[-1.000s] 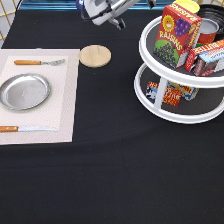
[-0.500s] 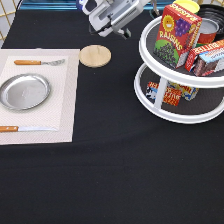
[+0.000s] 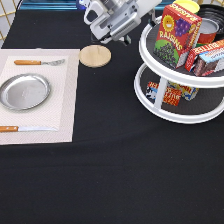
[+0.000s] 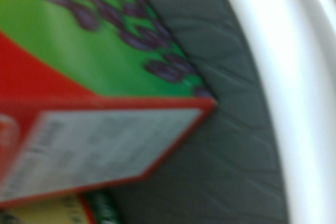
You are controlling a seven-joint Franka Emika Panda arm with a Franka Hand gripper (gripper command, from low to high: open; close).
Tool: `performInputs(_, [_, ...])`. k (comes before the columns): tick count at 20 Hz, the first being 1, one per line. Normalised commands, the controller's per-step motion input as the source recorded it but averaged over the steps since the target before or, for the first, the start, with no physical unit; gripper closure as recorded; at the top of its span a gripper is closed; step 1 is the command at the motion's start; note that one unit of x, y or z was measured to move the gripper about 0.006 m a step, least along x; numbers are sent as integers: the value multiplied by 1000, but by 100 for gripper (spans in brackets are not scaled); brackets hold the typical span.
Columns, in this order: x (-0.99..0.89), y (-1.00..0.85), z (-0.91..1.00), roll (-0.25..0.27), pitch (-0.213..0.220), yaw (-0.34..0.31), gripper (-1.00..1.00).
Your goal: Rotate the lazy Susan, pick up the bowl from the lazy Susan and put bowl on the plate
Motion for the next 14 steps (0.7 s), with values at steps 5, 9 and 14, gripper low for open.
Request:
performInputs(5, [-275,251,-70,0,-20,0,-100])
performInputs(9, [-16,89,-86,12,0,-19,-100])
performInputs(14, [130,-1,-224,7,-13,-35,-100])
